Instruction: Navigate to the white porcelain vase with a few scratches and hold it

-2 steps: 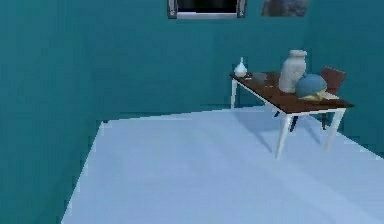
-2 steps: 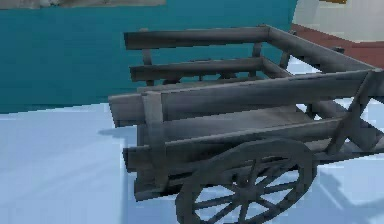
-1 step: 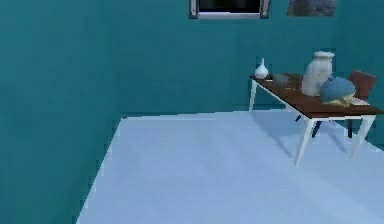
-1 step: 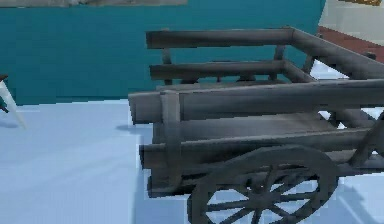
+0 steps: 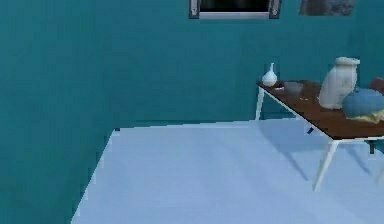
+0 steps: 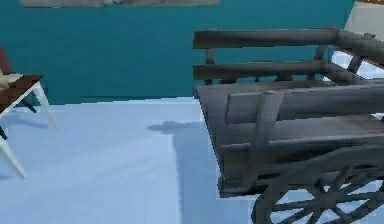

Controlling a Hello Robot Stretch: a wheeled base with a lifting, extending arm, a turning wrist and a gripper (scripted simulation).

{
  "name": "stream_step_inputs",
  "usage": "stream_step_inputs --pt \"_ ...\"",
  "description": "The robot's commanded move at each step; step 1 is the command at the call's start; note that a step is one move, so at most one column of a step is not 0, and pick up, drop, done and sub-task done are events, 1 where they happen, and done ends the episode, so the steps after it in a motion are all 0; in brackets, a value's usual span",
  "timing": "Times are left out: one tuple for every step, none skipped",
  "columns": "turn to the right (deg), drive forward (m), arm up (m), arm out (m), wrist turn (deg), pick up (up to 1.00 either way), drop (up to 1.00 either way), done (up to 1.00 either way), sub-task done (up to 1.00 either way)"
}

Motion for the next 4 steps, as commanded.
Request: stream_step_inputs --pt "21.0 0.0 0.0 0.0 0.0 0.0 0.0 0.0 0.0" --pt "0.0 1.0 0.0 0.0 0.0 0.0 0.0 0.0 0.0" --pt "0.0 0.2 0.0 0.0 0.0 0.0 0.0 0.0 0.0" --pt "-45.0 0.0 0.0 0.0 0.0 0.0 0.0 0.0 0.0"
